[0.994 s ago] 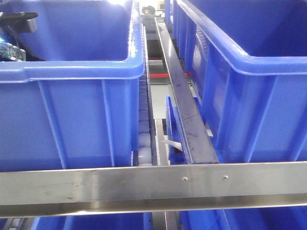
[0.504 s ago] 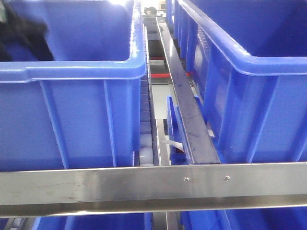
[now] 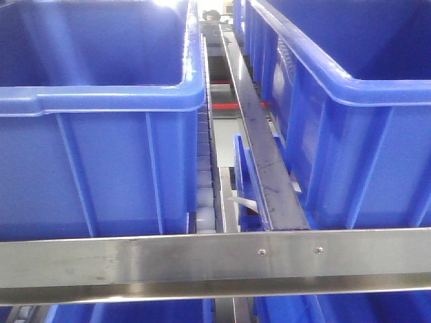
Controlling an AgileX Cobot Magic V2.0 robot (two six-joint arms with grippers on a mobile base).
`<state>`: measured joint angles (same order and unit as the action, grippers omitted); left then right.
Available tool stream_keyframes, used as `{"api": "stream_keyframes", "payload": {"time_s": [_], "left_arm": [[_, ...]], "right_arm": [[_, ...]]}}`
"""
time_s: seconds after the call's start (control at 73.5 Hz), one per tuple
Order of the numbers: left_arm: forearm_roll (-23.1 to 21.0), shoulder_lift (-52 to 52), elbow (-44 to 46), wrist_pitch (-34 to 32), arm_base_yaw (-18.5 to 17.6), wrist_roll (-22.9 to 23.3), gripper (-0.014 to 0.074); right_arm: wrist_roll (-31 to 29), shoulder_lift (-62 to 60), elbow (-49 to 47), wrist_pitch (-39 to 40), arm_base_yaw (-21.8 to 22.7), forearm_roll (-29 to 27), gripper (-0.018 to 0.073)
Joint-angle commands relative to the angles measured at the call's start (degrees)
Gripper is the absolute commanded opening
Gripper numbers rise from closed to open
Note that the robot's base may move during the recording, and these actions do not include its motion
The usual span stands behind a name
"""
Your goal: Pick and sort blue part to right shelf
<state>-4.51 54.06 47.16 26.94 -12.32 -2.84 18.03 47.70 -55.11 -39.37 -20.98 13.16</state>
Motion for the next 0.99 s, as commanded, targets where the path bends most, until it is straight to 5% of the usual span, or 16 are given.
{"api": "stream_keyframes", "payload": {"time_s": [0.0, 0.245, 0.463, 0.667, 0.98], "left_arm": [[0.28, -4.48, -0.65, -5.31, -0.48, 0.52, 0.0127], [0.28, -15.53, -6.73, -5.54, -0.48, 0.52, 0.0127], [0.28, -22.68, -7.86, -4.46, -0.48, 0.52, 0.0127], [0.28, -27.23, -7.86, -4.36, -0.48, 0.52, 0.0127], [-0.89, -28.17, -7.86, -4.28, -0.48, 0.52, 0.0127]], "right_arm": [[0.28, 6.35, -7.49, -0.63, 1.04, 1.34, 0.0288], [-0.73, 23.52, -17.41, -4.66, 9.82, -0.68, 0.0288], [-12.9, 35.87, -20.6, -0.96, 16.81, -9.02, 0.0288], [-19.9, 47.97, -24.85, 0.55, 17.94, -11.87, 0.0288], [-20.24, 58.32, -27.46, 2.31, 17.94, -11.81, 0.0298]]}}
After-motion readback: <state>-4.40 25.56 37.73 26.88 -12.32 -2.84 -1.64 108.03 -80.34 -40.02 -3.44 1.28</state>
